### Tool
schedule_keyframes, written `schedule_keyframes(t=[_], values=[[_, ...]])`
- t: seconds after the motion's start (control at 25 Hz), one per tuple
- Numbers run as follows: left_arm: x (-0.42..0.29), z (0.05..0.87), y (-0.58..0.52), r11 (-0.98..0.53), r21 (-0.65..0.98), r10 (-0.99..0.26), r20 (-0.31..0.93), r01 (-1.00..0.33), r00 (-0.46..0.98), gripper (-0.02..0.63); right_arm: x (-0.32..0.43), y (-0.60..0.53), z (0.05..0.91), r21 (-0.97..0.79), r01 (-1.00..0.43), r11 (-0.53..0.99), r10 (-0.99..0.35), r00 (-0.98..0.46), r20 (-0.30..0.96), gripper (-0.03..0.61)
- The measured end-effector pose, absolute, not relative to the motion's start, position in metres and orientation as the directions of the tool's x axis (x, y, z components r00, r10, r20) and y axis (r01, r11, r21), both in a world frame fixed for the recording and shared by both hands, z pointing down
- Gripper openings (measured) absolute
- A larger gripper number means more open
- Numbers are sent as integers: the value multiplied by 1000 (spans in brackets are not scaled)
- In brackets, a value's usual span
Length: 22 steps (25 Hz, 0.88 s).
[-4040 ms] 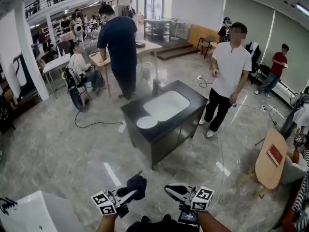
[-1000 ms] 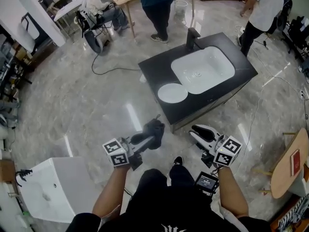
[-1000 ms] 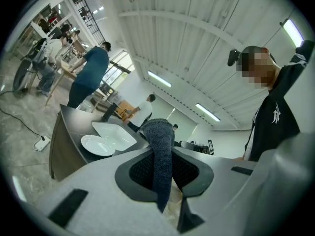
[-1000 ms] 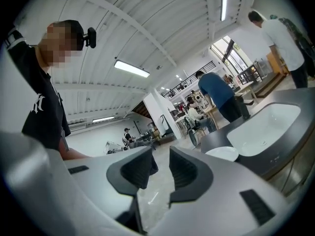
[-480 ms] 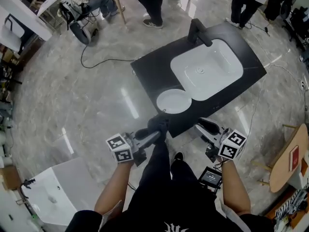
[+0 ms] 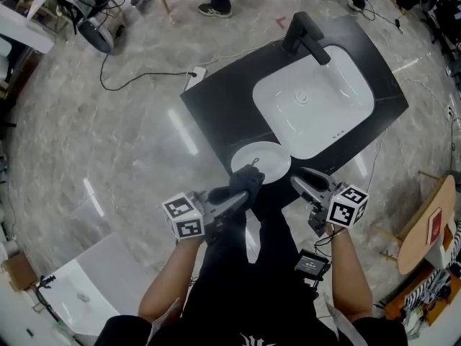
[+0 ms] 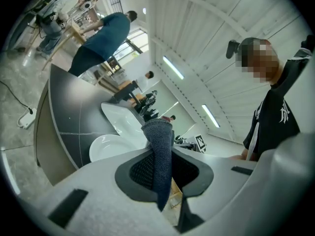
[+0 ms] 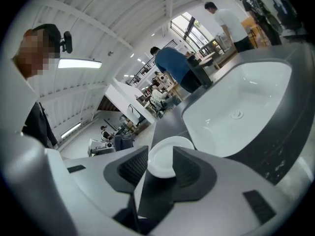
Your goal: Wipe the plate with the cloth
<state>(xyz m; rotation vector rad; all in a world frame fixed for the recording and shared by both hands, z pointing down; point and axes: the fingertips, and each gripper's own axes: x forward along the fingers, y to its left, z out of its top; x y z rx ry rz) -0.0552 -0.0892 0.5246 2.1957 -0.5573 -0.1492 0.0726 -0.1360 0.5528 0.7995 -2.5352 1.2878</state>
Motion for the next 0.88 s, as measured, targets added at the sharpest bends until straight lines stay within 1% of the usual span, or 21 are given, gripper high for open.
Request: schedule_keyframes(t=[0.08, 0.28, 0.4, 0.52, 0.6, 0.68, 0.72, 0.8, 0.88], values=[[-49, 533, -98, -532, 777, -438, 88, -337, 895, 53, 76, -146, 570, -712, -550, 437, -354, -832, 426, 138], [-34, 544, -116, -509, 785, -442, 113, -352, 890, 53, 78, -158, 603, -755, -543, 367, -250, -840, 482, 138], [-25, 549, -128, -466, 806, -456, 136, -366, 880, 54, 78, -163, 621, -775, -544, 323, -185, -839, 512, 135], [-13, 559, -135, -409, 830, -456, 174, -379, 873, 54, 77, -167, 631, -795, -540, 278, -126, -841, 527, 103], [-3, 564, -140, -366, 846, -454, 201, -387, 868, 54, 74, -165, 634, -799, -537, 270, -67, -839, 540, 103], [7, 568, -147, -325, 855, -454, 234, -404, 860, 53, 71, -163, 638, -803, -536, 261, -11, -833, 553, 84], [12, 571, -152, -307, 857, -447, 255, -415, 857, 54, 70, -163, 640, -805, -537, 252, 9, -830, 557, 79], [22, 579, -159, -278, 854, -419, 304, -440, 855, 53, 67, -163, 644, -805, -541, 243, 33, -825, 565, 38], [31, 585, -165, -261, 846, -384, 350, -464, 854, 53, 65, -164, 645, -807, -541, 237, 43, -824, 565, 37]])
